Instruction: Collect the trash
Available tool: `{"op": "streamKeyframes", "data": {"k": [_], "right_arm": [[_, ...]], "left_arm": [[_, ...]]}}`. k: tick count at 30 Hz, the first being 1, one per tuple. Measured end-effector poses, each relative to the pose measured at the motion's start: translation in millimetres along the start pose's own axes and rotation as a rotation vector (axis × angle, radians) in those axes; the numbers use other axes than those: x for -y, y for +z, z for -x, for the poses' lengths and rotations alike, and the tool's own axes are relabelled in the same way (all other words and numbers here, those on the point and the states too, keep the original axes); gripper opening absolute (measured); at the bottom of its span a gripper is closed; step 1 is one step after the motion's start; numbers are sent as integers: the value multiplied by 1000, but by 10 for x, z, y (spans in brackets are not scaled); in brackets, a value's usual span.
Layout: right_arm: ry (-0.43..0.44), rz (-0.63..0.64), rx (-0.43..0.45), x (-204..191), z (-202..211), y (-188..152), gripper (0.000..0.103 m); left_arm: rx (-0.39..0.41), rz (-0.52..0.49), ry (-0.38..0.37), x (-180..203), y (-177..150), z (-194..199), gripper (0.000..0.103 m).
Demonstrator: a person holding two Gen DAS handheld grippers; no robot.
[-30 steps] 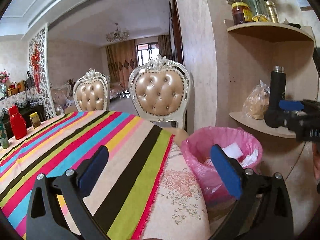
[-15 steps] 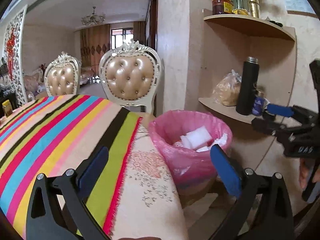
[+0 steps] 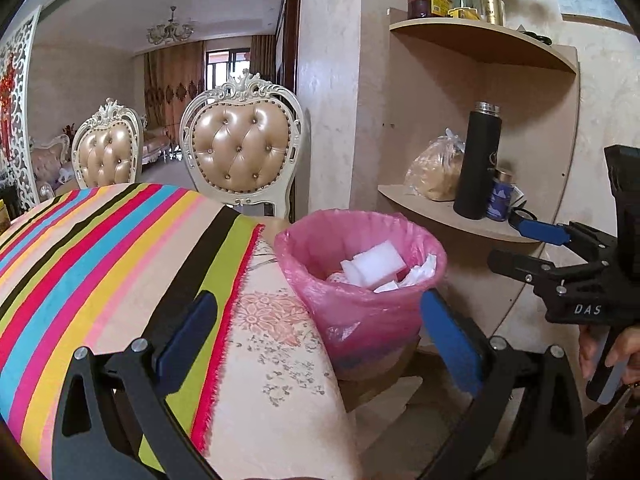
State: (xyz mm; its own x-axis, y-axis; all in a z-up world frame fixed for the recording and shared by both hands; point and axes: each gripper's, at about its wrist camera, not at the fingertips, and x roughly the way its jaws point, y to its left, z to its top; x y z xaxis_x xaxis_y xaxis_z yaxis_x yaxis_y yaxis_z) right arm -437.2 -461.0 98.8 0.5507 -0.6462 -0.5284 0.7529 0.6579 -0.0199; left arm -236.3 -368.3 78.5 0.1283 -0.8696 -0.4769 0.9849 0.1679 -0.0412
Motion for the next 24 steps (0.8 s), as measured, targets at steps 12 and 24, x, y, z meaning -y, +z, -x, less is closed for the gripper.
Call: {"op": "streamKeyframes", "data": {"k": [12, 24], "right_arm": [[-3, 14, 0, -14, -20, -7, 85], [1, 23, 1, -55, -9, -15, 85]], "left_arm": [[-13, 9, -10, -15, 2, -54, 98], [-14, 8, -10, -8, 2, -64, 98]]}}
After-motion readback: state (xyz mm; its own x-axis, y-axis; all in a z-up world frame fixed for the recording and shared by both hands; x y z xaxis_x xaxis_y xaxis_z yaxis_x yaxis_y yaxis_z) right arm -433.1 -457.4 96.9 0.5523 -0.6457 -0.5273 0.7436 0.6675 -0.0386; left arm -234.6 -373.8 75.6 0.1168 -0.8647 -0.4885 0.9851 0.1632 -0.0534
